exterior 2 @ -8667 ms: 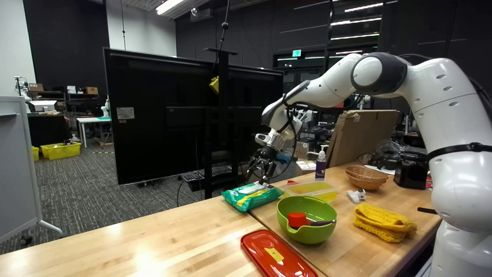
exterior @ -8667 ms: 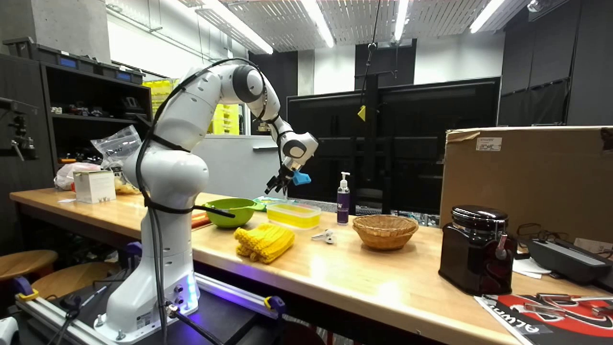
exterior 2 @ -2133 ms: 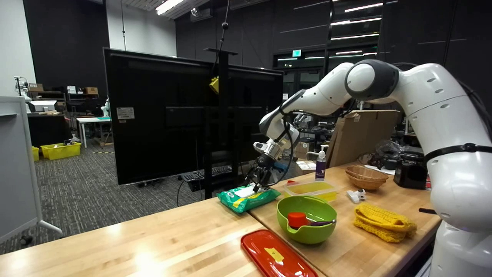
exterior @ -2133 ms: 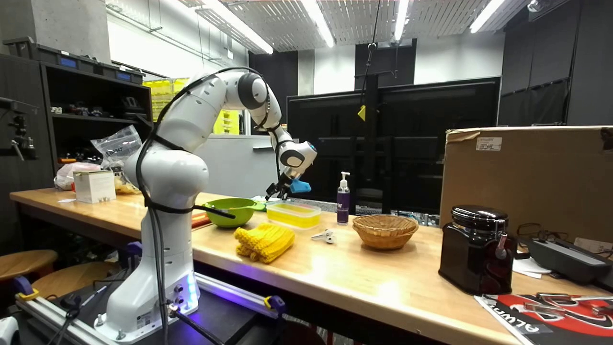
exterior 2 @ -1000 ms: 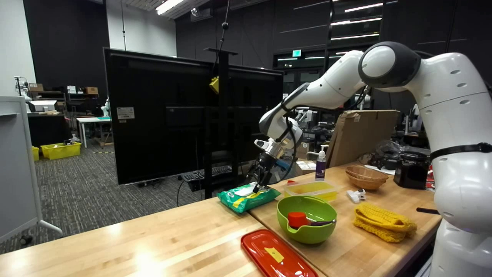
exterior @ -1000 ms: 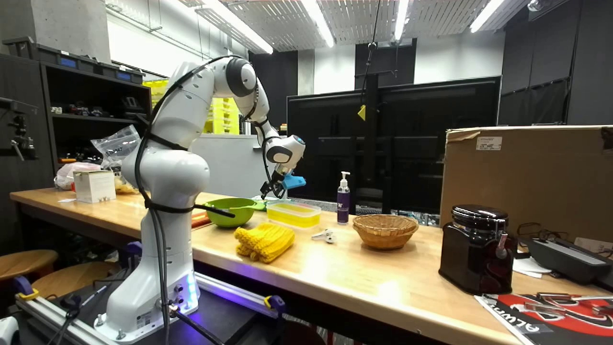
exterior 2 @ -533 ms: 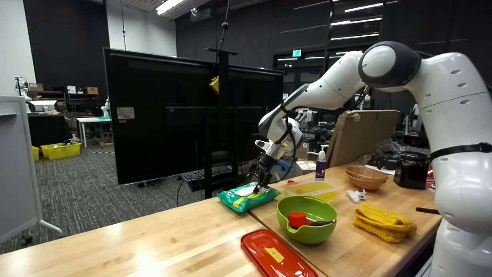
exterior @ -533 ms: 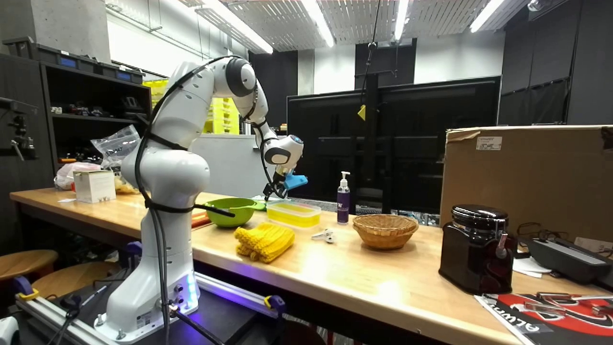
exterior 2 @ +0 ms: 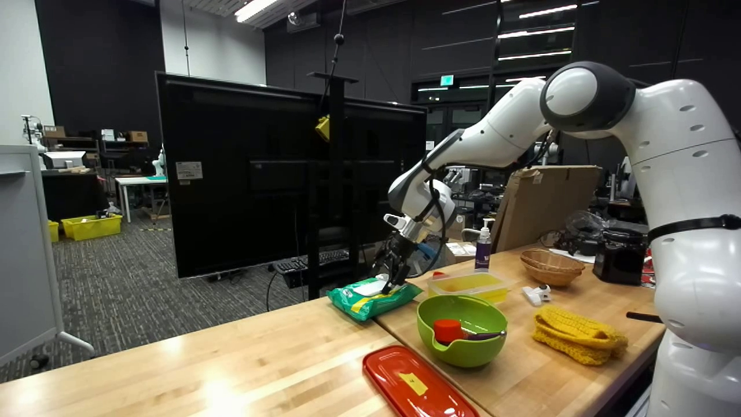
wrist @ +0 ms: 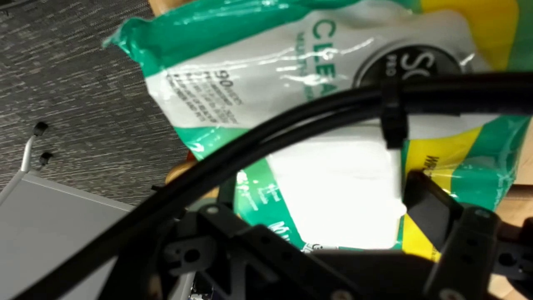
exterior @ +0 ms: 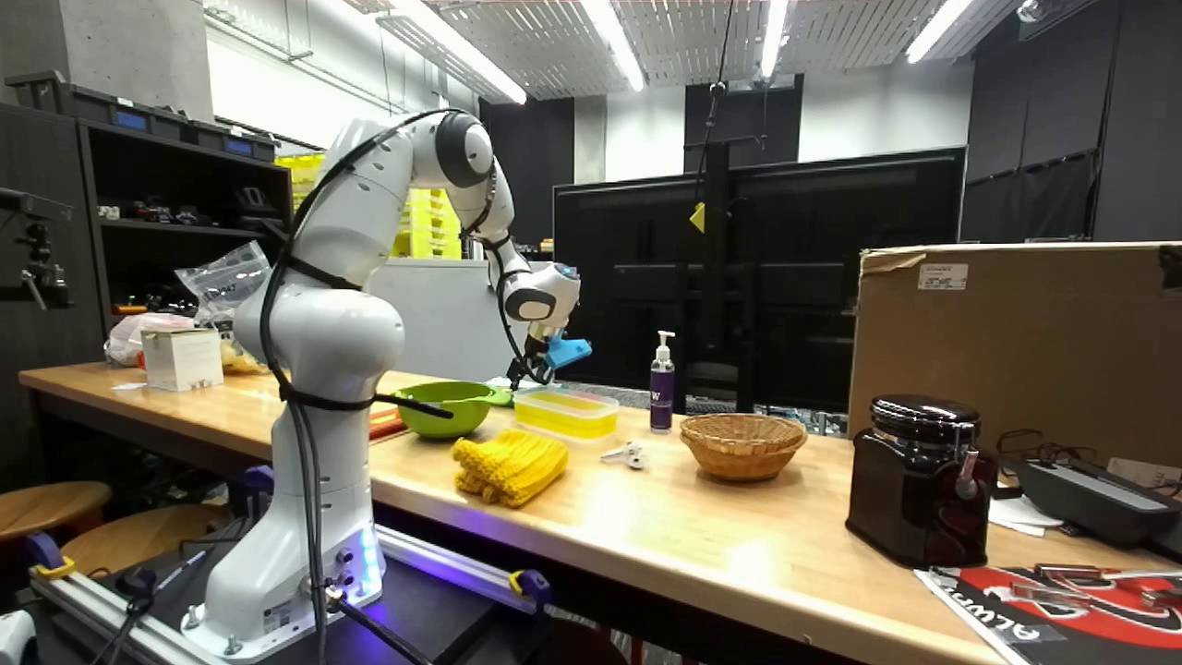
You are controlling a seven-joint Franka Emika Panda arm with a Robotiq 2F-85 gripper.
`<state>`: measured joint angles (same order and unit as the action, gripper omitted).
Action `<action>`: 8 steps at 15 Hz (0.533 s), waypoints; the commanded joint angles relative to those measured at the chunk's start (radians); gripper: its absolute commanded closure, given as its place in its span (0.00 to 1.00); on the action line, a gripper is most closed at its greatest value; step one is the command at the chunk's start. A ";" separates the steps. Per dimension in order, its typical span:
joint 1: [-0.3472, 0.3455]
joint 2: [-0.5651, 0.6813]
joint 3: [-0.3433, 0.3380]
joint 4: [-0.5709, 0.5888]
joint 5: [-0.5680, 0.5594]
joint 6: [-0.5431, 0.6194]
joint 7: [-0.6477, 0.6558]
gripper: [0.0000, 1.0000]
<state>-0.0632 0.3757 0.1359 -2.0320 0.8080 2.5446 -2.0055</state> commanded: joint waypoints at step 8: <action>-0.014 -0.029 0.034 -0.045 0.033 0.055 -0.039 0.50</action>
<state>-0.0675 0.3725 0.1521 -2.0423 0.8084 2.5675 -2.0140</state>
